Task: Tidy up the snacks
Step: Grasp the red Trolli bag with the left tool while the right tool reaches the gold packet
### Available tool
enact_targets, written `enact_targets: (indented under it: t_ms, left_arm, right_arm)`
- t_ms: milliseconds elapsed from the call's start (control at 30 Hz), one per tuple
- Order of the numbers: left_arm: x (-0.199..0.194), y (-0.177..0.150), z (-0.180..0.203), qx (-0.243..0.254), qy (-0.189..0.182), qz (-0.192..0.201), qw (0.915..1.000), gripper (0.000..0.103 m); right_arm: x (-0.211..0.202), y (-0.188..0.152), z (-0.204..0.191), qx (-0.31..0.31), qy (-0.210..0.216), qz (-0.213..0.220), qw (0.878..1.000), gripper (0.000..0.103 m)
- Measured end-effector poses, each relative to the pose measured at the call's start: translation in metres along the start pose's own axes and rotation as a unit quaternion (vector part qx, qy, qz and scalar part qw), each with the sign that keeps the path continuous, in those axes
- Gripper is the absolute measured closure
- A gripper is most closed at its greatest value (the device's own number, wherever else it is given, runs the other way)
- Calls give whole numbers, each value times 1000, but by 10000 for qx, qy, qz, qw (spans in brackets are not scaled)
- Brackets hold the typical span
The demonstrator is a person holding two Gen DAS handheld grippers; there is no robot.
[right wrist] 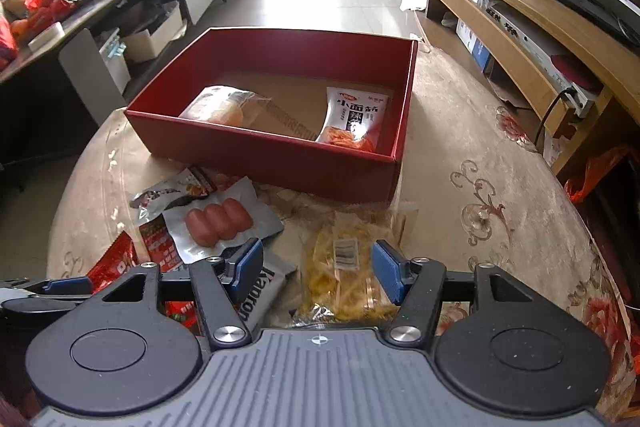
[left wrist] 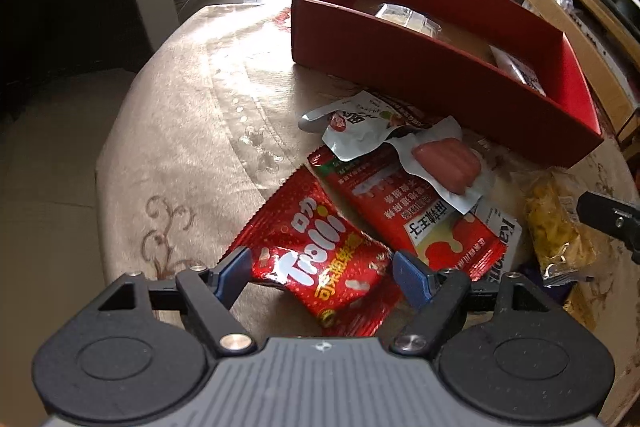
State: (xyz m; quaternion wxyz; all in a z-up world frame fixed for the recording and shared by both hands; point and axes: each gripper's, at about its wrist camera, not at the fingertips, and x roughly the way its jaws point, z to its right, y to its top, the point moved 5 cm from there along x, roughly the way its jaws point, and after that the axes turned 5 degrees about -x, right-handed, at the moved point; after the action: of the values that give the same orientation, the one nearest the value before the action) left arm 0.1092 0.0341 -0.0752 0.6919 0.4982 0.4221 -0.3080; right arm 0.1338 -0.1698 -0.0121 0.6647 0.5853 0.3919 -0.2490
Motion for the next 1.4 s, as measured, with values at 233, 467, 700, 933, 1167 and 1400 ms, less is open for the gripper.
enact_targets:
  t_ms: [233, 467, 700, 933, 1167, 1400]
  left_arm:
    - [-3, -3, -6, -109, 59, -51, 9999, 25]
    - [-20, -13, -26, -751, -192, -44, 9970, 25]
    - [0, -10, -18, -981, -222, -284, 9945, 25]
    - [15, -2, -6, -822, 66, -159, 9965, 24]
    - [24, 16, -16, -1008, 117, -110, 9948, 22]
    - [29, 25, -16, -994, 238, 51, 9948, 20]
  right_arm:
    - [-5, 2, 3, 43, 104, 49, 9999, 34]
    - [-8, 3, 3, 8, 157, 74, 9998, 34]
    - [-7, 3, -1, -53, 191, 58, 9998, 34]
    - [-5, 4, 2, -39, 167, 37, 9998, 34]
    - [-3, 4, 2, -45, 175, 13, 9998, 33]
    - [1, 3, -7, -184, 216, -48, 9996, 32]
